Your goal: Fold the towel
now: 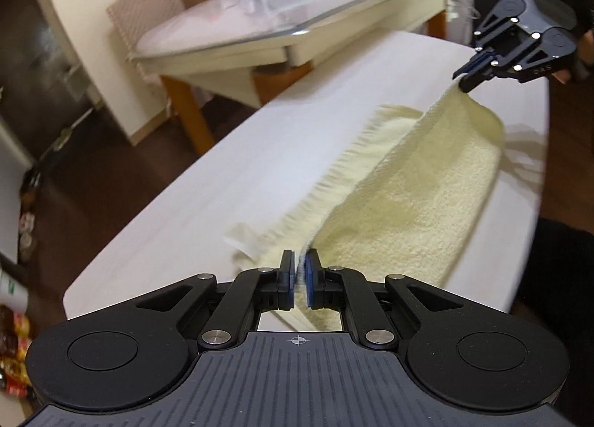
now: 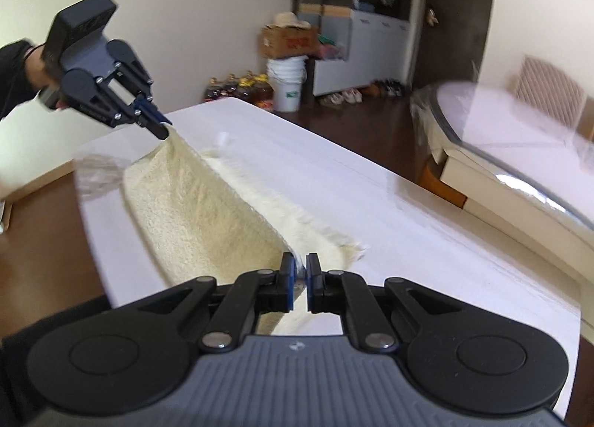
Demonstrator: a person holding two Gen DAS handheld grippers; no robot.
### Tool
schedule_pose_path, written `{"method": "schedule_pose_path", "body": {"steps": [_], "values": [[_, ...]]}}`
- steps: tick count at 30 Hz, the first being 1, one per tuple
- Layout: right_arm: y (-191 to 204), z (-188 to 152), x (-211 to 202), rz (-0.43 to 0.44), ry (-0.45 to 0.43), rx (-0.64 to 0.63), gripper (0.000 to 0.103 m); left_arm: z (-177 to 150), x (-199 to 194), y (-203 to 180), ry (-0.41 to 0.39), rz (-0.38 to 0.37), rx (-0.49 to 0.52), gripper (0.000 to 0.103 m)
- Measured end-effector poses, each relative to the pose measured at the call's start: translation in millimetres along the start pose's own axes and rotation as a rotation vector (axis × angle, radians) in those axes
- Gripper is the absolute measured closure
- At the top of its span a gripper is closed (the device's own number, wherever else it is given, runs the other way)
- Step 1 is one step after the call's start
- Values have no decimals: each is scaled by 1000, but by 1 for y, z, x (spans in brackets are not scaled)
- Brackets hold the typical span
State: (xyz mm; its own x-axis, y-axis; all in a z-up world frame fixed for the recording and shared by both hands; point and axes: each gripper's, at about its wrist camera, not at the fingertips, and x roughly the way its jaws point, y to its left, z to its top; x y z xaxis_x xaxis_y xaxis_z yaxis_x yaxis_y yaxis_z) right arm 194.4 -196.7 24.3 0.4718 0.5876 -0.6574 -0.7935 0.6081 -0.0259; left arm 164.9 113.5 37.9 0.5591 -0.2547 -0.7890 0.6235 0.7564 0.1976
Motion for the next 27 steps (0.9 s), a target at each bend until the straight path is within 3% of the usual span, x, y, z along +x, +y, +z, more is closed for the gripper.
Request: {"method": "schedule_pose_path", "body": {"steps": [6,13,17,18,19,20,27], "values": [[-40,13,39,26,61,103,96,5,26,24,33,-16,-56,97],[-49,13,72,28,120,133,96,-4,46,32,68,-5,-86,96],[-47,8,79,0,147,139,93,-7,49,34,59,17,-102,80],[-49,7,80,-7,143,143,90,-8,47,35,52,28,-110,73],[-51,6,79,-13,134,151,85,-9,45,38,40,45,-127,56],[-52,5,76,-22,126,158,82,-10,43,40,29,57,-141,50],[-59,-4,70,-83,113,187,81,-15,48,47,12,116,-159,49]]}}
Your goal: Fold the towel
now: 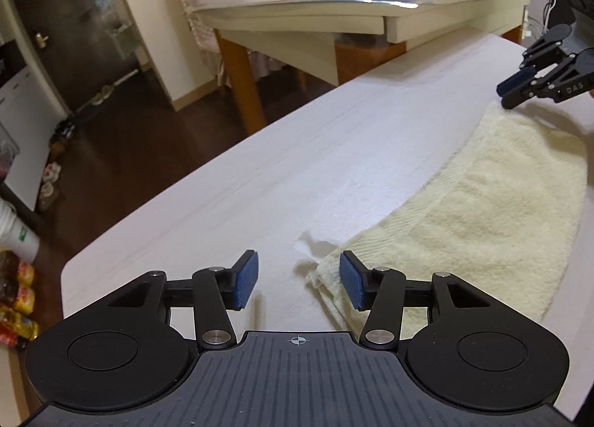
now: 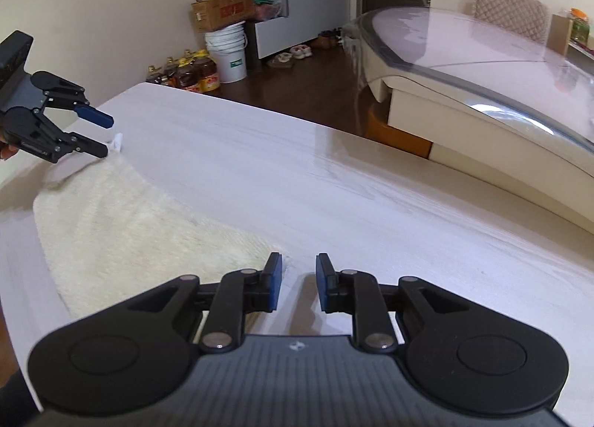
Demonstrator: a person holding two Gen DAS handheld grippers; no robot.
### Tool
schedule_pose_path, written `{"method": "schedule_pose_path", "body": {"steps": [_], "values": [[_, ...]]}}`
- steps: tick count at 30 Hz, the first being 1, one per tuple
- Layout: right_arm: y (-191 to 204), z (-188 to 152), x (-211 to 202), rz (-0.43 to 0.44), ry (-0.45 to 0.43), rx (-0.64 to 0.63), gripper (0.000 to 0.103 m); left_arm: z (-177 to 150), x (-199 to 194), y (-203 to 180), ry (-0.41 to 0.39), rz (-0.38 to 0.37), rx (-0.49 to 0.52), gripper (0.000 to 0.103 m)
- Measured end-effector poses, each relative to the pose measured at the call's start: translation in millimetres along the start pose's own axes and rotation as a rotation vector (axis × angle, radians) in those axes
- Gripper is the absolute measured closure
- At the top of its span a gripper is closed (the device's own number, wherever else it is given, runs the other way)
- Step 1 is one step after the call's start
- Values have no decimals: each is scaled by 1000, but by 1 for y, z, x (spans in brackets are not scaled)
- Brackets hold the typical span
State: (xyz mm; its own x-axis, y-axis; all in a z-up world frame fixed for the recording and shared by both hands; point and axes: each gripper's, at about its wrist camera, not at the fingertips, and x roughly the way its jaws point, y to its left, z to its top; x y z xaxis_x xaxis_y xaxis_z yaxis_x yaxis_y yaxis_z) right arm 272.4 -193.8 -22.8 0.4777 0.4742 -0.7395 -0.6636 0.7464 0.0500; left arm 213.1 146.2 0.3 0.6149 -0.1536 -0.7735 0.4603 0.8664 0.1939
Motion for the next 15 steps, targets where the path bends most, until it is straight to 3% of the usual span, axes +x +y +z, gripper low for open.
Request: {"method": "schedule_pose_path", "body": {"steps": [7,8,15], "values": [[26,3,-32,0,-118,-13,79,-5,-13,14,-43,15,-73,41],[38,2,-40,13,-139,-27,77,-6,-17,16,-50,22,-81,35],[146,-3,-47,93,-151,-249,70,-21,-38,29,-52,72,-126,22]]}}
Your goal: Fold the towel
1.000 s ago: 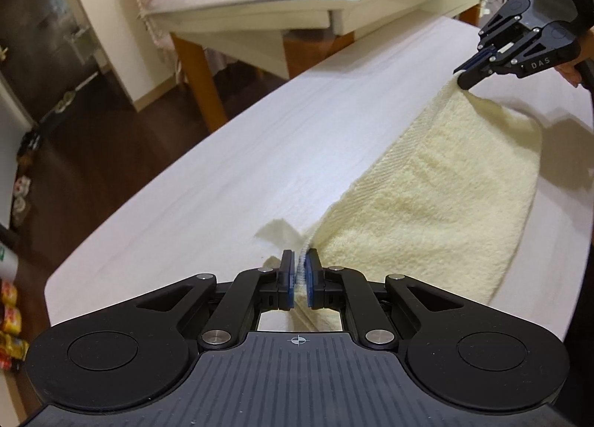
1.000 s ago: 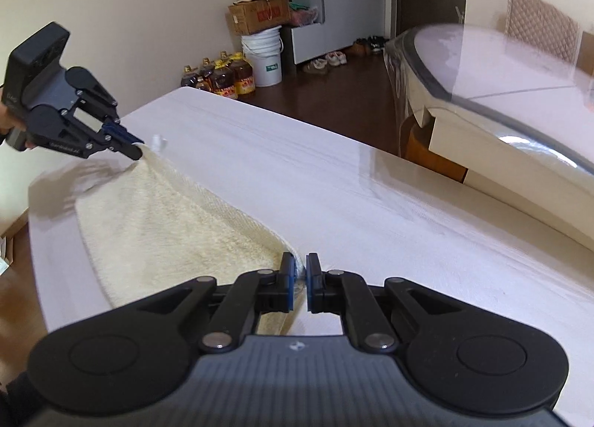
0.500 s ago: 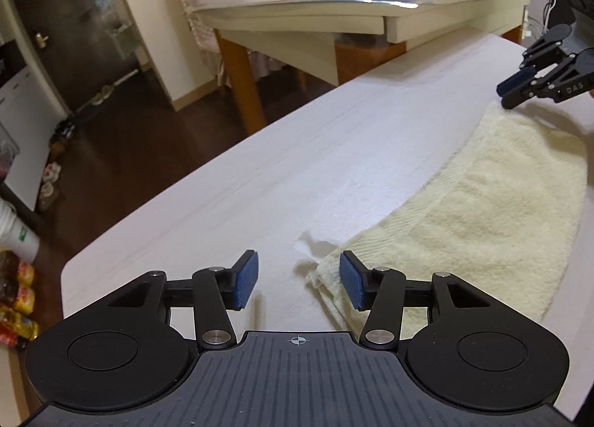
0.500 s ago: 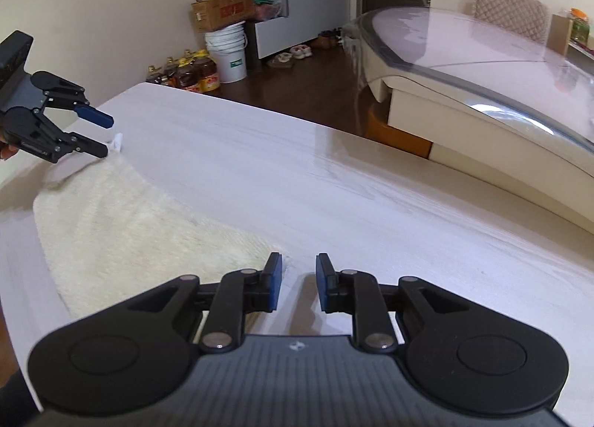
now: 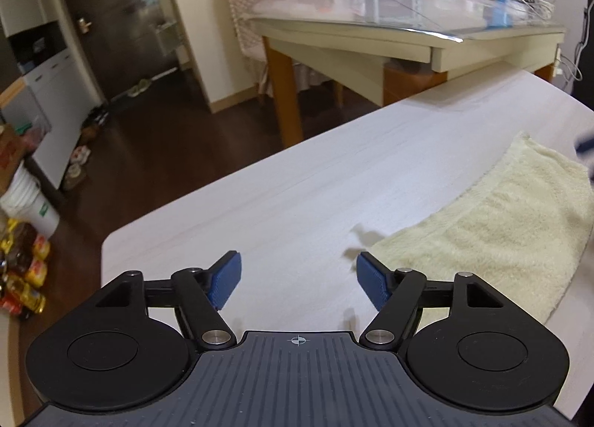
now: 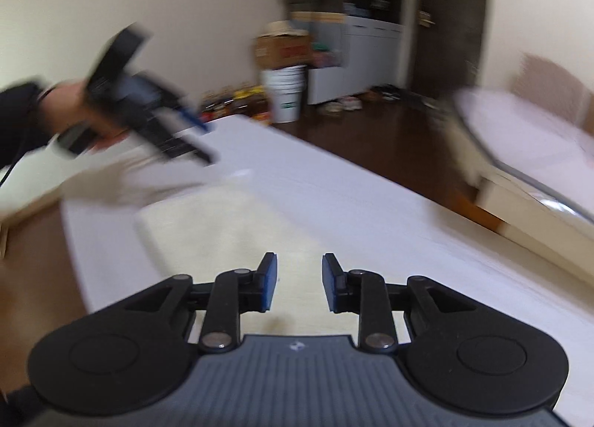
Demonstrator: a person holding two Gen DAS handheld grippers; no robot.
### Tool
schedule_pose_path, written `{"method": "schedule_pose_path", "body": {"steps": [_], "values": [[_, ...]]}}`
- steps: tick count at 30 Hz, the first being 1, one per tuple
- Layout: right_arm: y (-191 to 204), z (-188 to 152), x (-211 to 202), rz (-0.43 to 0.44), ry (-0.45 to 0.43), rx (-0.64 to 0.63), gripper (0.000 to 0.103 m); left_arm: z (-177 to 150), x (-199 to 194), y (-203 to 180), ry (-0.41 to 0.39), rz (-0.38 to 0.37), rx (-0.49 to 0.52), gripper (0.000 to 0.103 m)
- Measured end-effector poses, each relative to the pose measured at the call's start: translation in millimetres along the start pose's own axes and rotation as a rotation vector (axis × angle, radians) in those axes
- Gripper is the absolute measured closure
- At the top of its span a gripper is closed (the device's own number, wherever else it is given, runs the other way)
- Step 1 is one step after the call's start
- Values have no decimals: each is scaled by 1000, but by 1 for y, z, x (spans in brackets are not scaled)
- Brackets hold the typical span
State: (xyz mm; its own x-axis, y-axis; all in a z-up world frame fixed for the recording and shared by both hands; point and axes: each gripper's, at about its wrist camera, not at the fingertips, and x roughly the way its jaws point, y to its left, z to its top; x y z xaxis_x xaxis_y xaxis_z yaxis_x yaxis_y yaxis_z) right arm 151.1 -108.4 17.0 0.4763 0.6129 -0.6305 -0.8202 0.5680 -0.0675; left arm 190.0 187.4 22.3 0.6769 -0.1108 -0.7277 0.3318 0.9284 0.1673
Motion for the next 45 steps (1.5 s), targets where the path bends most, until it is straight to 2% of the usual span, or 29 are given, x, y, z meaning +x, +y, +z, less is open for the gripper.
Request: {"method": "schedule_pose_path", "body": {"steps": [2,5,11,20,24,27,30,34,36,39,42,45], "values": [[31,5,10,15,8,-77,66,-5,-7,0,1,15,9,10],[73,12,29,27,17,-171,65,-11,-15,2,6,17,26,10],[131,23,71,-17,40,-300,64,-27,-28,11,21,32,58,8],[180,28,127,-156,82,-538,64,-53,-43,29,-4,40,8,8],[190,28,145,-198,99,-600,65,-61,-47,35,-17,38,-5,8],[196,30,158,-219,107,-621,72,-64,-48,37,-22,31,-5,8],[199,31,172,-221,119,-630,92,-70,-49,33,-32,21,32,8],[198,34,163,-173,84,-578,96,-77,-53,22,-63,-10,115,8],[188,41,148,-97,63,-489,96,-81,-57,11,-102,-40,192,8],[164,55,118,43,38,-351,96,-86,-63,-13,-162,-113,344,8],[137,66,90,141,15,-237,96,-91,-66,-45,-215,-140,532,8],[116,70,64,221,-1,-141,96,-94,-64,-70,-248,-158,659,8]]}}
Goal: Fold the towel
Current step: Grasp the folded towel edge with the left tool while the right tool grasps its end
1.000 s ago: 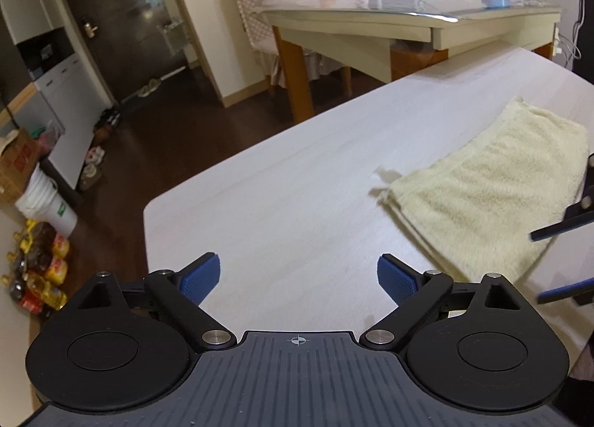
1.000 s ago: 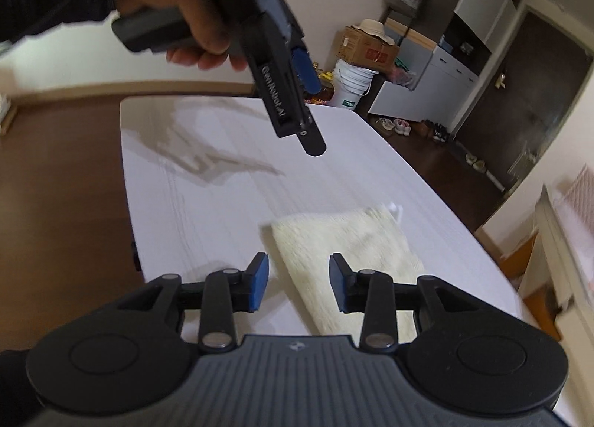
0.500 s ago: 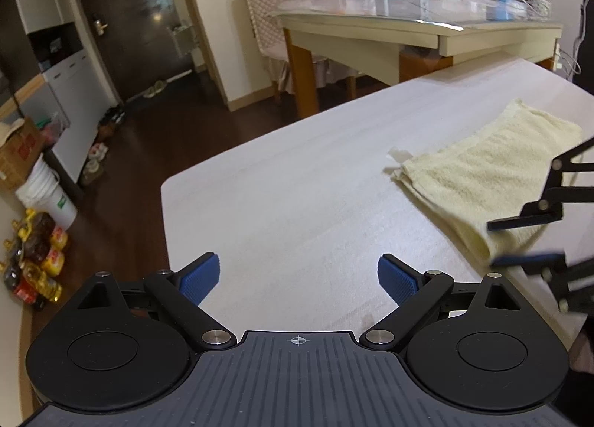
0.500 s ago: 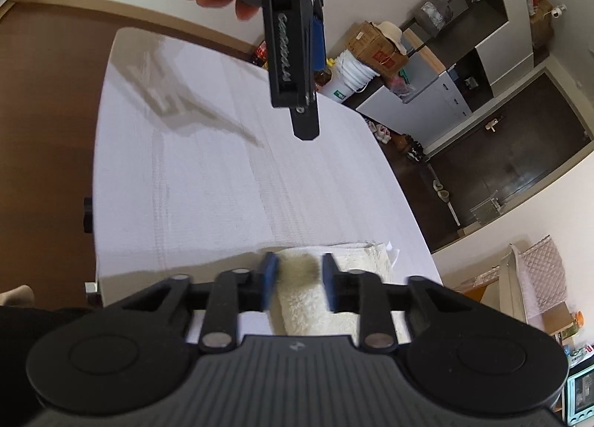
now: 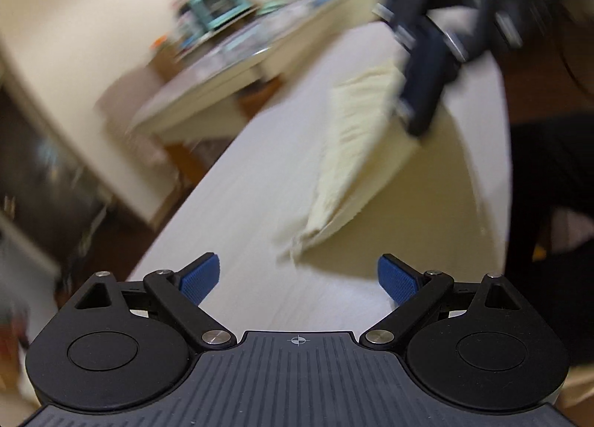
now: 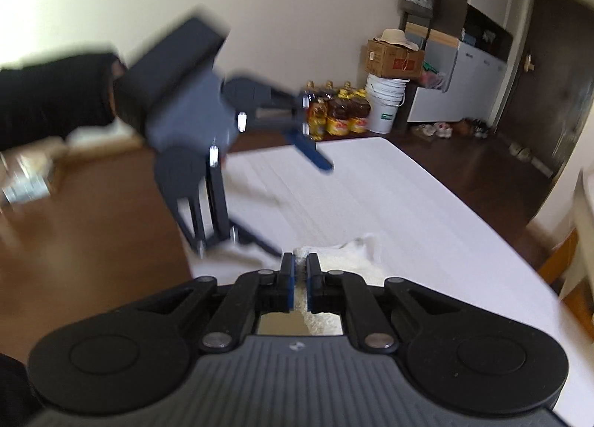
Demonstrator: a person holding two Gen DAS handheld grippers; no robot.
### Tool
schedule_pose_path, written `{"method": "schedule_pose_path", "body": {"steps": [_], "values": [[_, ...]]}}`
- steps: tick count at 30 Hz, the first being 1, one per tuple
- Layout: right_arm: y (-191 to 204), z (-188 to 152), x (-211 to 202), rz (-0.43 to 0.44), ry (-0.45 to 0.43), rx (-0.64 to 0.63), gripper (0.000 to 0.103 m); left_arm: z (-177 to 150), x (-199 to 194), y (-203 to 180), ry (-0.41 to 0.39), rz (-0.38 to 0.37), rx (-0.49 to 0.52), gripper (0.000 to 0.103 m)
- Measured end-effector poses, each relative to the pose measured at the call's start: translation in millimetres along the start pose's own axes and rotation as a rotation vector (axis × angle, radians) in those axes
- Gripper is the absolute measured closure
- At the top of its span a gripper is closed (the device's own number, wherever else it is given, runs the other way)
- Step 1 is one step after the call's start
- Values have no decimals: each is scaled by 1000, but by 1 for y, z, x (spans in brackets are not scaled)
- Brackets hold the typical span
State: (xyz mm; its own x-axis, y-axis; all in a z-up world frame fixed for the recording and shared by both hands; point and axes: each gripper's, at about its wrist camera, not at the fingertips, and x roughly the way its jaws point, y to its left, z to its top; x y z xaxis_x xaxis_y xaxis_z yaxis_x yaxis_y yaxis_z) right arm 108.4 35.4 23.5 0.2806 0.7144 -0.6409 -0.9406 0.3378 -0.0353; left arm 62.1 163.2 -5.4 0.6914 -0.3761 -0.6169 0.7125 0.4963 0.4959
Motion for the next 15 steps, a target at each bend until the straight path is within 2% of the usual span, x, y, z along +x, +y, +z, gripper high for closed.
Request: {"method": "schedule_pose_path", "body": {"steps": [1,3,4,5,8,11,15], "values": [[-3,-1,-8,26,-8,19,96,4,3,-6,-14,-21,30,8],[-7,-4,-25,73,-21,50,96,9,6,-12,-27,-57,57,21],[-7,-7,-30,84,-24,55,96,11,7,-14,-27,-81,69,41],[-7,-11,-36,97,-25,63,96,15,9,-17,-19,-115,81,54],[-3,-27,-47,113,-15,63,96,21,9,-21,-3,-199,110,81],[-1,-39,-52,126,-15,78,96,24,4,-24,26,-265,128,93],[-1,-57,-61,167,-45,133,96,35,-8,-27,84,-345,147,94]]}}
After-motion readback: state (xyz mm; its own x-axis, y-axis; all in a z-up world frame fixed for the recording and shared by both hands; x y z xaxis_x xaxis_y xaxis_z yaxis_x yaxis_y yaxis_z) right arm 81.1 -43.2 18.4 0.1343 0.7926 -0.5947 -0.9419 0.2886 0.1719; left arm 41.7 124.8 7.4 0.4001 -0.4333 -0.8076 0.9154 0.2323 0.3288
